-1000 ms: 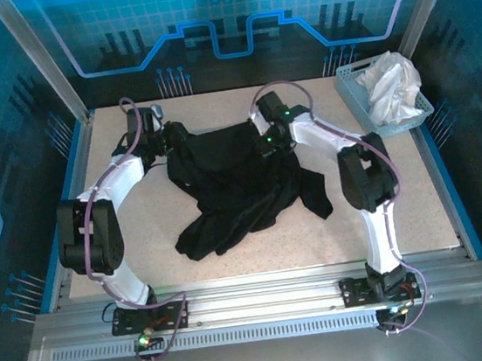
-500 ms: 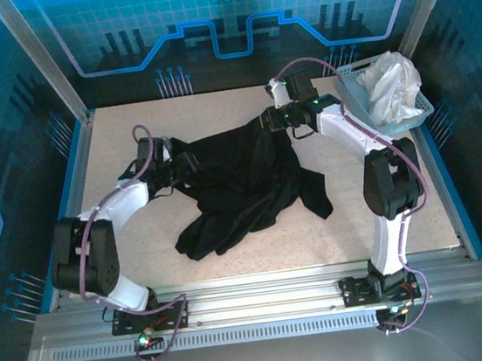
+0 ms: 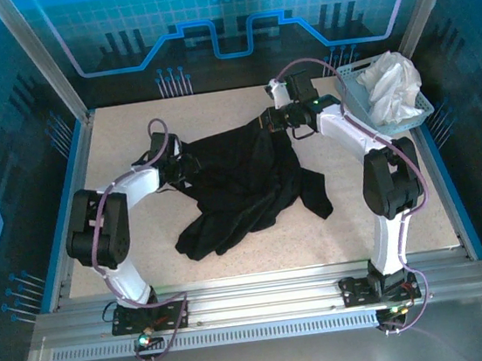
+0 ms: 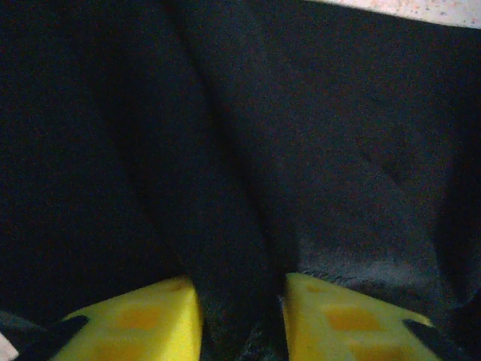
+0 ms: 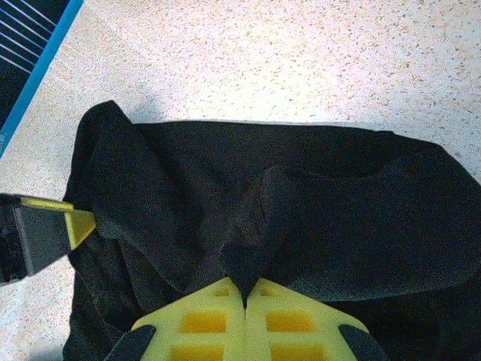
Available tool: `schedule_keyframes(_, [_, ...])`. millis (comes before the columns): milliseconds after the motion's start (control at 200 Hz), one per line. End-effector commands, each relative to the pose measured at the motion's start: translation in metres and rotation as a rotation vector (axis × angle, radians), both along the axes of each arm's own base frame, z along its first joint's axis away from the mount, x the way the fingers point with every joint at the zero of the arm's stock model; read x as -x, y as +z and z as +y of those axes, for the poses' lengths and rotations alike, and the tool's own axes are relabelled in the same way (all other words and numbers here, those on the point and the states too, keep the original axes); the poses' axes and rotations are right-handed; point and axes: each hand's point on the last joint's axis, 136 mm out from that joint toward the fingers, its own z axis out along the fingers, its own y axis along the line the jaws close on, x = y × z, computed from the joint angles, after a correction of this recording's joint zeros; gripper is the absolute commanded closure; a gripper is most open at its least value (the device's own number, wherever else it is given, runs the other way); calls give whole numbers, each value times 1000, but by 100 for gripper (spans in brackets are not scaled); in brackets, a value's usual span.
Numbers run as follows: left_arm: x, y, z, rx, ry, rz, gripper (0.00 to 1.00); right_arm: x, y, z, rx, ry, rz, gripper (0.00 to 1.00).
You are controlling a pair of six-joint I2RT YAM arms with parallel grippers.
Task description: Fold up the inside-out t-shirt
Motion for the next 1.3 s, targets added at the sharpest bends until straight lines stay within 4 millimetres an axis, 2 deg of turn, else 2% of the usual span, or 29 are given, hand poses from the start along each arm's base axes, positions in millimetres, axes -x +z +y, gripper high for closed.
schedule_keyframes(0, [-10, -4, 8, -76, 4, 6, 81, -2, 6, -16, -20, -27, -9, 100])
schedule_keyframes(110, [-20, 9, 11, -91, 7, -21, 100, -7, 31, -32, -45, -67, -63, 100])
schedule_keyframes(145, [-23, 20, 13, -92, 8, -42, 100, -8, 45, -36, -64, -76, -92, 100])
schedule_keyframes(205, [-29, 51, 14, -83, 13, -107, 100, -7, 75, -42, -89, -90, -158, 100])
schedule_keyframes(265, [-29, 101, 14, -57, 20, -214, 100, -2, 111, -48, -97, -100, -240, 100])
schedule_keyframes(345, [-18, 193, 14, -1, 33, -415, 100, 14, 173, -63, -104, -138, -380, 100])
schedule_keyframes(405, [2, 269, 15, 45, 40, -596, 100, 35, 225, -77, -110, -178, -507, 100])
schedule_keyframes(480, [38, 356, 21, 89, 55, -808, 100, 70, 285, -97, -113, -237, -652, 100])
schedule_keyframes(565, [82, 427, 28, 121, 57, -987, 100, 119, 342, -114, -121, -275, -793, 100])
schedule_keyframes(620, [107, 459, 30, 135, 47, -1066, 100, 151, 369, -123, -124, -288, -863, 100])
schedule_keyframes(665, [125, 476, 32, 139, 41, -1108, 100, 176, 386, -129, -130, -296, -907, 100])
schedule_keyframes(730, [142, 488, 35, 132, 42, -1129, 100, 206, 400, -135, -141, -303, -945, 100])
schedule_keyframes(790, [150, 487, 39, 109, 54, -1117, 100, 228, 404, -140, -149, -301, -960, 100])
schedule_keyframes(850, [148, 476, 45, 78, 83, -1078, 100, 241, 401, -143, -148, -303, -957, 100])
schedule_keyframes(925, [132, 450, 54, 30, 139, -1011, 100, 239, 385, -146, -131, -321, -925, 100])
schedule_keyframes(1015, [90, 408, 61, -38, 189, -903, 100, 211, 357, -149, -79, -368, -870, 100])
schedule_keyframes(1125, [25, 370, 63, -91, 205, -786, 100, 156, 336, -147, -32, -417, -831, 100])
schedule_keyframes(1180, [-5, 366, 66, -98, 214, -769, 100, 125, 334, -148, -24, -448, -836, 100])
schedule_keyframes(1221, [-25, 371, 66, -93, 211, -775, 100, 103, 338, -147, -27, -463, -859, 100])
schedule_keyframes(1246, [-37, 375, 66, -82, 209, -782, 100, 90, 343, -146, -37, -470, -878, 100])
schedule_keyframes(1296, [-54, 399, 62, -52, 191, -829, 100, 69, 358, -144, -70, -478, -932, 100])
